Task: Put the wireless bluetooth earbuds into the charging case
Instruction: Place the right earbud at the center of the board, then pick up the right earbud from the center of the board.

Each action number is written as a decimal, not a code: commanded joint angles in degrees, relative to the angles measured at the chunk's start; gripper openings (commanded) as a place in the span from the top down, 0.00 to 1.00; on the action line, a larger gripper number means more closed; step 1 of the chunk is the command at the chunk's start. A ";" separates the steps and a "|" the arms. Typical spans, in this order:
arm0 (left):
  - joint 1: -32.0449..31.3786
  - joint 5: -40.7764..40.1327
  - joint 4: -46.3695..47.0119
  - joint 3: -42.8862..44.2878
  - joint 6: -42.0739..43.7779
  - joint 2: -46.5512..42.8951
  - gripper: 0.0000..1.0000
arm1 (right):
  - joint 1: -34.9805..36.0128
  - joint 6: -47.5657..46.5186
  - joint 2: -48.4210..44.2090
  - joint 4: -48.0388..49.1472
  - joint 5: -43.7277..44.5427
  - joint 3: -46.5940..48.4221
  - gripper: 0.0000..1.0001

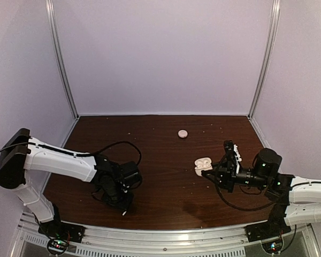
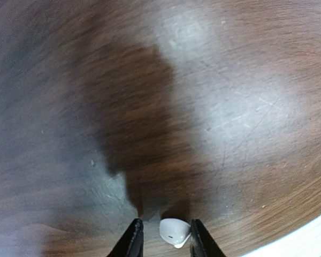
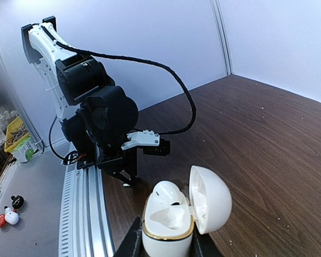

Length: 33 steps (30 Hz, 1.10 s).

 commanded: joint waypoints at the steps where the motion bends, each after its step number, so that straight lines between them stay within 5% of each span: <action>1: -0.14 1.98 -3.54 3.26 2.10 1.87 0.63 | -0.25 -0.31 -1.59 1.42 -0.75 1.49 1.00; 33: -2.46 4.41 -3.13 6.76 3.27 7.40 0.87 | -0.26 0.21 -3.04 1.75 0.03 0.25 1.00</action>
